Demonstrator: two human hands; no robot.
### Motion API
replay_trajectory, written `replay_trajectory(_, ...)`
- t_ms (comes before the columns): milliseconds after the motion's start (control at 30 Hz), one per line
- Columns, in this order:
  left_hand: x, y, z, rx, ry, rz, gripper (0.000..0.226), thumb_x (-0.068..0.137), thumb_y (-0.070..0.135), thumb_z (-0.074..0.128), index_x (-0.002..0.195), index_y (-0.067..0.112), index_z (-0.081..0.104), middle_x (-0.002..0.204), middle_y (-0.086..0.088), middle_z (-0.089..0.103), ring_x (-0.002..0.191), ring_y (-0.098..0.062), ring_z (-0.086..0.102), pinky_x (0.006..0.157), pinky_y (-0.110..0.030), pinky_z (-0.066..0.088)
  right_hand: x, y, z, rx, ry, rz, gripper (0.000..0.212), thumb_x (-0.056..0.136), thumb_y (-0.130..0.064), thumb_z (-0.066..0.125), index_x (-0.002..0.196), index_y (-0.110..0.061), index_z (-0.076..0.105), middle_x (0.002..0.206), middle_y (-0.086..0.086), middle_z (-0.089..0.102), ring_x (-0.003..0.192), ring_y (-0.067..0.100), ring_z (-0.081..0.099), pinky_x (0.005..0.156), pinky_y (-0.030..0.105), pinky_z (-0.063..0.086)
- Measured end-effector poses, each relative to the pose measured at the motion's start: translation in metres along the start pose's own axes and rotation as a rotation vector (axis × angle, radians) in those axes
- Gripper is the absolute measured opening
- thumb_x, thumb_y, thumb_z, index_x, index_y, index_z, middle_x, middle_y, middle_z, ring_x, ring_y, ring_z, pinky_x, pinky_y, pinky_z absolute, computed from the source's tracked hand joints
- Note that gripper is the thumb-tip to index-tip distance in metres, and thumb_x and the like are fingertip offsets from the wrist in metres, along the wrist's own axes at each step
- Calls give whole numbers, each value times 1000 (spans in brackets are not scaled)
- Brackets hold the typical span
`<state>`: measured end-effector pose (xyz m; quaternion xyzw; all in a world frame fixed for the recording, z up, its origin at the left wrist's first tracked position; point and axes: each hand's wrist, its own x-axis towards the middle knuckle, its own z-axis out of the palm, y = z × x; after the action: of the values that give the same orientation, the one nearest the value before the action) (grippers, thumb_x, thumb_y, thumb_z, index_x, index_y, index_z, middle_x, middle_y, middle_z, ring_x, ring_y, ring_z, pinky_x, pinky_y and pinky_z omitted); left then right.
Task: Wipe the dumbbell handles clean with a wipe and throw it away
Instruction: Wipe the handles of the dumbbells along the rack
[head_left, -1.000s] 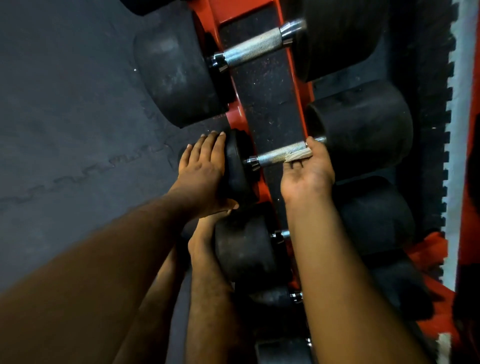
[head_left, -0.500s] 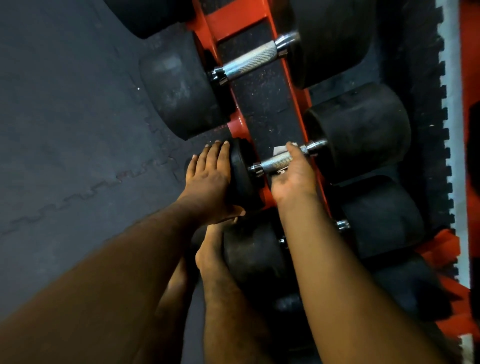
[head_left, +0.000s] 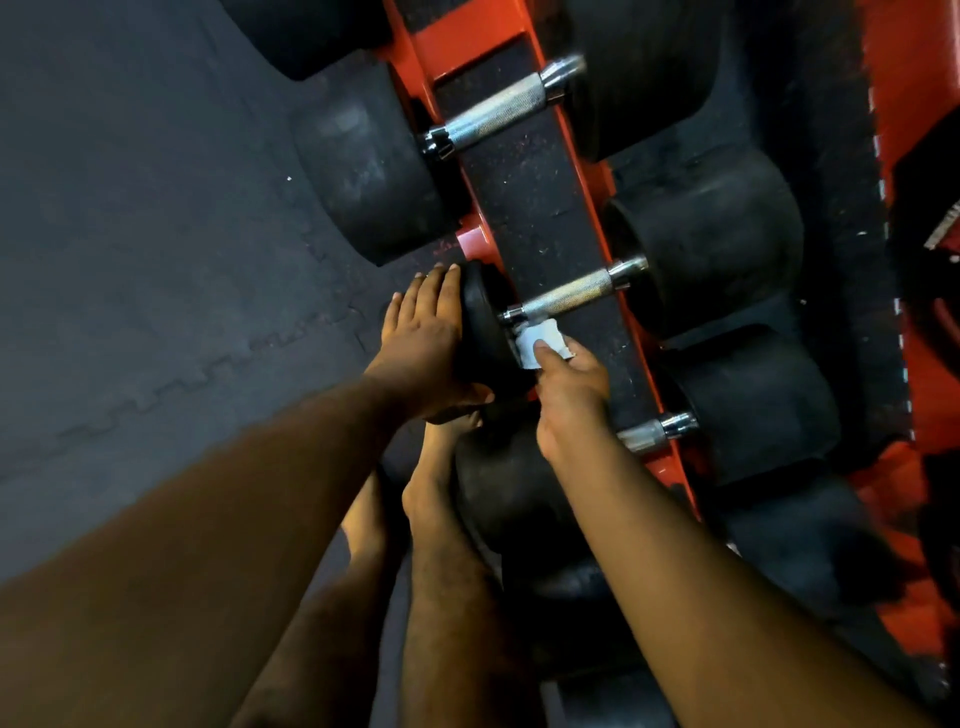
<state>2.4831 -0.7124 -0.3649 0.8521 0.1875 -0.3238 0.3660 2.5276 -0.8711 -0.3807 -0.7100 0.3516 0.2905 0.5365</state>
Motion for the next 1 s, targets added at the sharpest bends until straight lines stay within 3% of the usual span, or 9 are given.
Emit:
replay_trajectory(133, -21, 4, 16, 10, 99, 74, 129, 75, 39, 86, 162, 16, -7, 170, -7, -10, 156, -25, -13, 126, -44, -7, -12, -5, -43, -160, -117, -225, 25, 95, -11, 60, 116, -20, 70, 112, 2, 75, 107, 16, 70, 97, 35, 55)
replay_trajectory(233, -58, 11, 47, 10, 177, 196, 118, 81, 35, 80, 163, 16, -3, 170, -9, -9, 156, -25, -14, 126, -42, -8, -22, 2, -88, -595, -150, -511, 33, 96, -22, 55, 125, -18, 70, 118, -1, 73, 111, 12, 67, 99, 35, 53)
replay_trajectory(367, -101, 26, 101, 37, 1, 211, 119, 83, 43, 77, 162, 17, -6, 170, -7, -13, 155, -22, -17, 128, -47, 1, -22, 23, -140, -1278, -182, -920, 44, 89, 3, 61, 130, -13, 67, 115, 11, 73, 102, 29, 71, 92, 43, 56)
replay_trajectory(433, -106, 35, 123, 37, -154, 128, 122, 85, 51, 74, 161, 15, -14, 168, -6, -23, 154, -22, -24, 127, -45, -5, -8, 40, -151, -1615, -321, -1035, 52, 84, 2, 60, 134, -12, 62, 131, 11, 67, 121, 30, 64, 109, 54, 39)
replay_trajectory(533, -96, 51, 142, 12, -194, 55, 133, 80, 55, 79, 159, 11, -19, 167, -9, -25, 154, -24, -24, 126, -42, -9, 0, 51, -154, -2005, -489, -944, 59, 93, -12, 46, 152, -14, 41, 155, 5, 46, 147, 23, 36, 121, 59, 9)
replay_trajectory(700, -75, 68, 162, -9, -115, -49, 152, 62, 56, 91, 159, 7, -16, 170, -12, -13, 156, -27, -14, 126, -45, -8, -17, 60, -174, -2190, -421, -914, 65, 97, -26, 18, 160, -9, 16, 165, 11, 20, 154, 29, 11, 117, 71, 3)
replay_trajectory(800, -74, 63, 167, -8, -75, -42, 153, 60, 57, 91, 159, 10, -16, 170, -9, -12, 156, -25, -12, 123, -41, -12, -11, 62, -167, -2278, -389, -926, 64, 98, -32, 23, 156, -5, 24, 154, 16, 35, 146, 33, 27, 115, 74, 8)
replay_trajectory(900, -75, 61, 168, 21, -63, -26, 155, 59, 61, 90, 159, 9, -16, 170, -9, -10, 157, -26, -11, 125, -43, -8, 6, 59, -140, -2214, -393, -934, 48, 92, -19, 32, 137, -12, 47, 126, 9, 54, 123, 28, 48, 120, 62, 15)
replay_trajectory(1000, -75, 61, 166, 17, -68, -22, 155, 59, 60, 91, 159, 8, -15, 170, -10, -9, 157, -28, -10, 125, -43, -7, 10, 56, -145, -2117, -426, -949, 49, 92, -17, 37, 140, -10, 47, 131, 11, 54, 129, 30, 46, 122, 57, 12)
